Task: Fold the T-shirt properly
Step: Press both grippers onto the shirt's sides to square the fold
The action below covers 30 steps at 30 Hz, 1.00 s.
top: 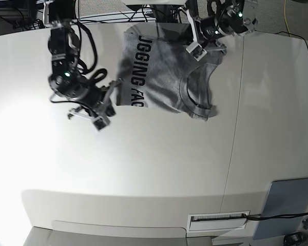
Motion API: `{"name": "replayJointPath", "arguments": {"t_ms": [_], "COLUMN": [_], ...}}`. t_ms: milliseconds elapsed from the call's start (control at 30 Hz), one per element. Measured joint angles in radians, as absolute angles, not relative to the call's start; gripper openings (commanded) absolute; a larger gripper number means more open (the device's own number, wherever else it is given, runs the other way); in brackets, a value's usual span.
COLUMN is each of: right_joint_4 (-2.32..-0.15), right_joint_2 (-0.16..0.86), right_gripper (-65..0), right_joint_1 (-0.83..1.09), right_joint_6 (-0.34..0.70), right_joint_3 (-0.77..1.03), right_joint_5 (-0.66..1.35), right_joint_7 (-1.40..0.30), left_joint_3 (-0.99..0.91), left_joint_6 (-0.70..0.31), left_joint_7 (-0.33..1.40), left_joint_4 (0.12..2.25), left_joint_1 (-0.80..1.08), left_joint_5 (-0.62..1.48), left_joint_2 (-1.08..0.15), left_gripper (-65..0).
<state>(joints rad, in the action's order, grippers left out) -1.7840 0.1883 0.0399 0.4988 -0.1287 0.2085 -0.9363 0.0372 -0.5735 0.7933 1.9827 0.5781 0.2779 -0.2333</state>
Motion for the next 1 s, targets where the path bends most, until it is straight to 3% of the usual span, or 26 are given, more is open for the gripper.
{"name": "replayJointPath", "arguments": {"t_ms": [133, 433, 667, 1000], "right_joint_4": [-1.694, -1.648, -1.694, -1.803], "right_joint_2": [0.188, 0.199, 0.23, 0.228], "right_gripper": [-65.0, -65.0, -65.0, -65.0], "right_joint_1": [-0.007, 0.003, 0.103, 0.274], "right_joint_6": [0.49, 0.472, 0.471, 0.471], "right_joint_3": [-0.193, -0.214, -0.209, -0.213], "right_joint_5": [0.184, 0.146, 0.139, 0.156], "right_joint_7": [-0.927, -0.949, -0.907, -0.811], "left_joint_3": [0.037, 0.039, 0.04, 0.038], "left_joint_6": [-0.561, -0.447, -0.285, -0.276], "left_joint_7": [0.79, 0.577, 0.522, 0.557], "left_joint_4": [1.967, 1.848, 1.727, 1.589], "left_joint_1": [0.583, 0.561, 0.366, 0.142], "left_joint_5": [0.279, 0.195, 0.091, 0.087], "left_joint_2": [-0.233, -0.231, -0.228, -0.23], "left_gripper": [-65.0, -65.0, -65.0, -65.0]}}
